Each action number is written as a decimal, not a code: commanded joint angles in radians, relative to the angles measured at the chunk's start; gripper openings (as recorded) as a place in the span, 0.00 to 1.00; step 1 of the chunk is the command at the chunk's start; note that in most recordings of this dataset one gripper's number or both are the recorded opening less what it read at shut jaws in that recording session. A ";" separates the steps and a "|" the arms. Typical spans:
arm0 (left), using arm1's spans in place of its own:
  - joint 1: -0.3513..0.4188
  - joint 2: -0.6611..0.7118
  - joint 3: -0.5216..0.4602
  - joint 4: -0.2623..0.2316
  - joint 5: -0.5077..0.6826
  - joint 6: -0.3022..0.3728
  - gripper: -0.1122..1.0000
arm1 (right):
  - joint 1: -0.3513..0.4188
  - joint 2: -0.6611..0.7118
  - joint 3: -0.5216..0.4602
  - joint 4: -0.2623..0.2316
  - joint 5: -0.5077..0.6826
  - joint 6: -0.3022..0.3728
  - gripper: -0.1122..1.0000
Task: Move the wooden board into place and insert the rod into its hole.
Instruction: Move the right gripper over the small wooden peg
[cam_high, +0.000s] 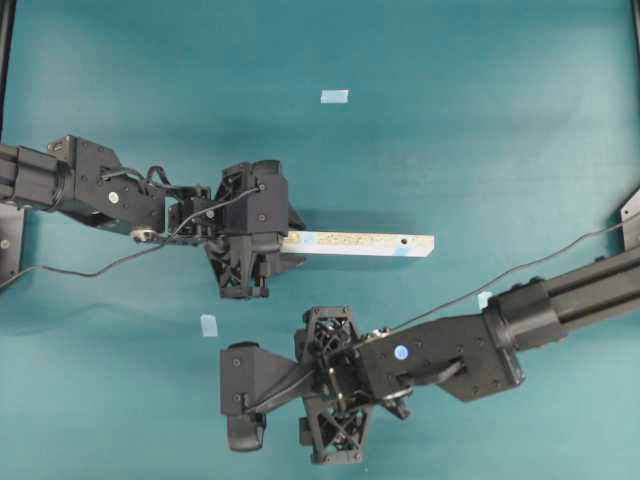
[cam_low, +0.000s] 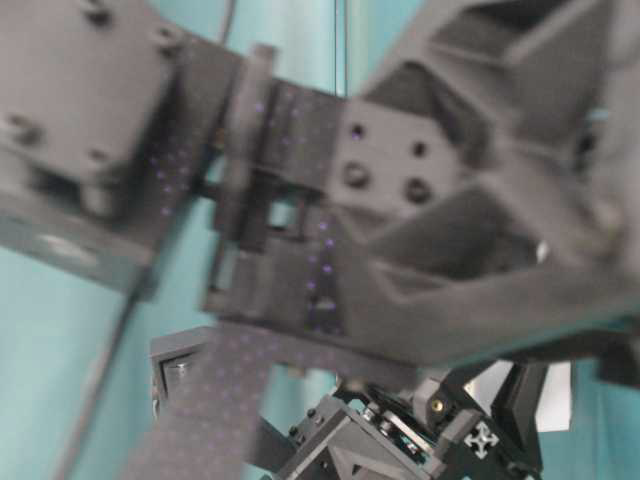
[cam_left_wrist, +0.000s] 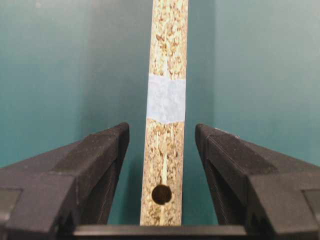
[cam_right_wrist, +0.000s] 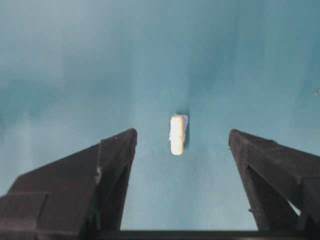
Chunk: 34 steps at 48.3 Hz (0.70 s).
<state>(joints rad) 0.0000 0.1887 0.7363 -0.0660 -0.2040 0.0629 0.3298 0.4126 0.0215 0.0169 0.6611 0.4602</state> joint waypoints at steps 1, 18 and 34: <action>0.002 -0.029 -0.009 0.002 -0.011 -0.003 0.66 | 0.006 -0.011 -0.026 0.000 -0.008 0.002 0.83; 0.002 -0.029 -0.008 0.002 -0.011 -0.008 0.70 | 0.008 0.020 -0.032 0.000 -0.040 0.006 0.83; 0.002 -0.029 -0.011 0.002 -0.006 -0.009 0.86 | 0.008 0.032 -0.040 -0.002 -0.040 0.031 0.83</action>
<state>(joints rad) 0.0000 0.1887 0.7378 -0.0660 -0.2056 0.0614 0.3313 0.4648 0.0092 0.0169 0.6289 0.4893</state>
